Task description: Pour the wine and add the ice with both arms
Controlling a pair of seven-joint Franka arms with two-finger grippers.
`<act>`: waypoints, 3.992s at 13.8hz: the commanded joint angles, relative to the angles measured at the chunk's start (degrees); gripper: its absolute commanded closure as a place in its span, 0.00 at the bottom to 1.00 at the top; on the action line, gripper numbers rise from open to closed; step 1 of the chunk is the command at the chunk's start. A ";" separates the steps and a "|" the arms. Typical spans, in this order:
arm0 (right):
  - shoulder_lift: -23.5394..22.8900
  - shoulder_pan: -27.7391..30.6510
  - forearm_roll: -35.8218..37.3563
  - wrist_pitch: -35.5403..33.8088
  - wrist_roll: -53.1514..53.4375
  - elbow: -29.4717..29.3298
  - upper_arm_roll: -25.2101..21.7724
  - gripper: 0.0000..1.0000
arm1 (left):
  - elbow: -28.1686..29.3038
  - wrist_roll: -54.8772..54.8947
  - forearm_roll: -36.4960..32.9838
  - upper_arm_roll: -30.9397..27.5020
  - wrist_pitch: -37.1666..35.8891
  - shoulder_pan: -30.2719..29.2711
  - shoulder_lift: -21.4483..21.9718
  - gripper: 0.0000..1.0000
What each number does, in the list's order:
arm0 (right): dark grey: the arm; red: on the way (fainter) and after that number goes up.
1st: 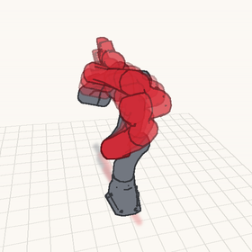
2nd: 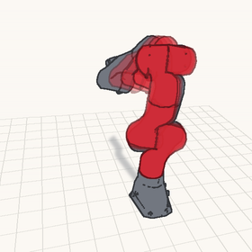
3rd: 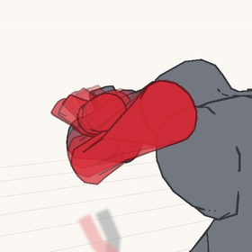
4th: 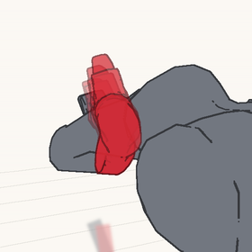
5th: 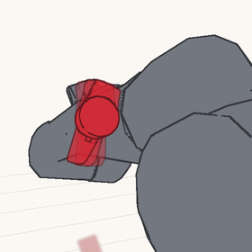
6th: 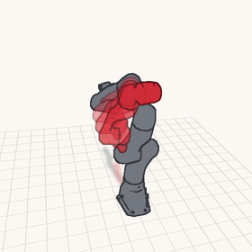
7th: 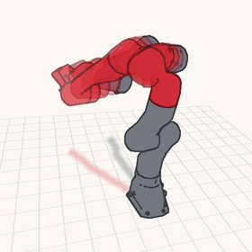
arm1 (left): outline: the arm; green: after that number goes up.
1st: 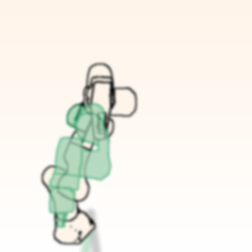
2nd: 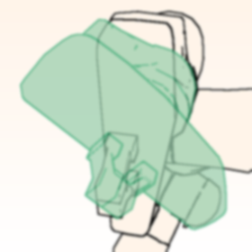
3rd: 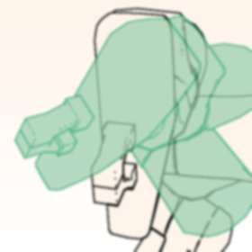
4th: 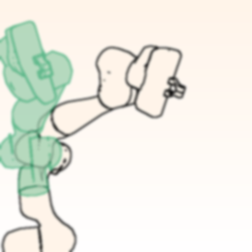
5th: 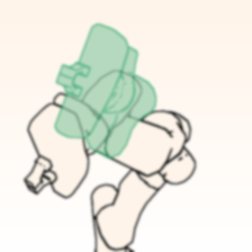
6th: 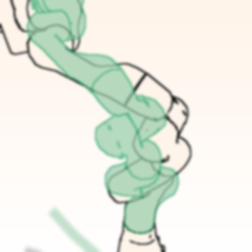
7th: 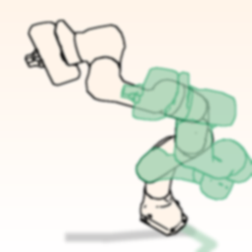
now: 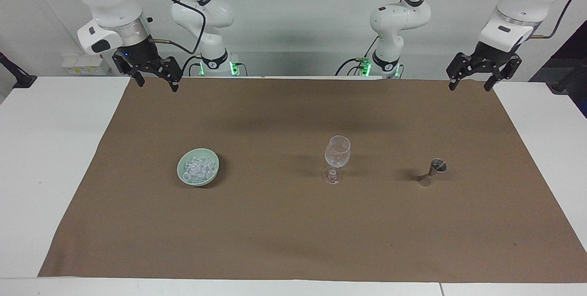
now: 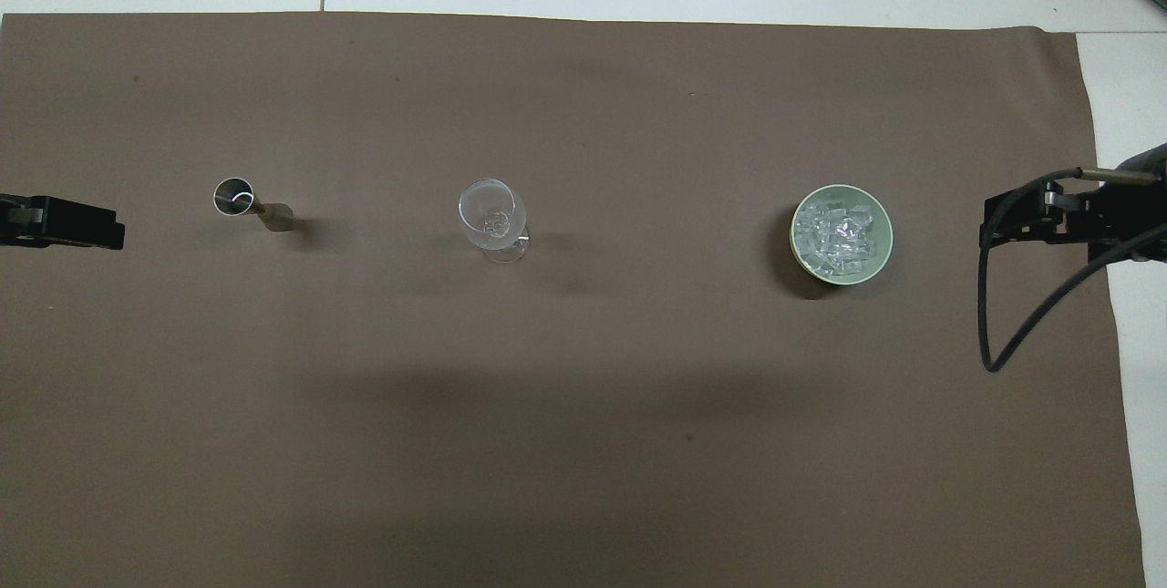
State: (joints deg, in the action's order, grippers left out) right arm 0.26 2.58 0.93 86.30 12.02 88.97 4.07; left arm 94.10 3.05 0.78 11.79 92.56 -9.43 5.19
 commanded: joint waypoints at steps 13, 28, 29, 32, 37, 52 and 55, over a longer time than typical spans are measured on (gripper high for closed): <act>-0.44 0.76 -0.93 2.29 -5.25 -0.46 0.32 0.00 | -0.32 0.02 0.27 -0.10 -0.81 -0.15 0.52 0.00; -0.44 0.76 -0.93 2.29 -5.34 -0.38 0.24 0.00 | -2.43 -0.15 0.09 -0.10 -0.98 -0.06 1.40 0.00; -0.44 0.76 -0.93 2.29 -5.26 -0.38 0.24 0.00 | -2.34 -0.15 0.09 -0.10 -1.07 -0.15 2.10 0.00; -0.44 0.76 -0.93 2.29 -5.34 -0.46 0.32 0.00 | -2.43 -0.06 -0.26 -0.97 -1.68 -1.03 3.42 0.00; -0.44 0.76 -0.93 2.29 -5.34 -0.46 0.24 0.00 | -2.69 -0.15 -0.26 -0.97 -1.77 -1.12 5.01 0.00; -0.44 0.76 -0.93 2.29 -5.34 -0.46 0.24 0.00 | -2.78 -0.33 0.09 -3.00 -2.82 -1.12 3.60 0.00; -0.44 0.76 -0.93 2.29 -5.26 -0.46 0.24 0.00 | -2.87 0.64 0.09 -3.00 -3.09 -1.21 2.99 0.00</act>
State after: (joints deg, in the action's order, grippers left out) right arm 0.14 2.58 0.93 88.24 8.32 88.97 4.08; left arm 91.20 3.08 0.74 8.61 90.35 -10.18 8.27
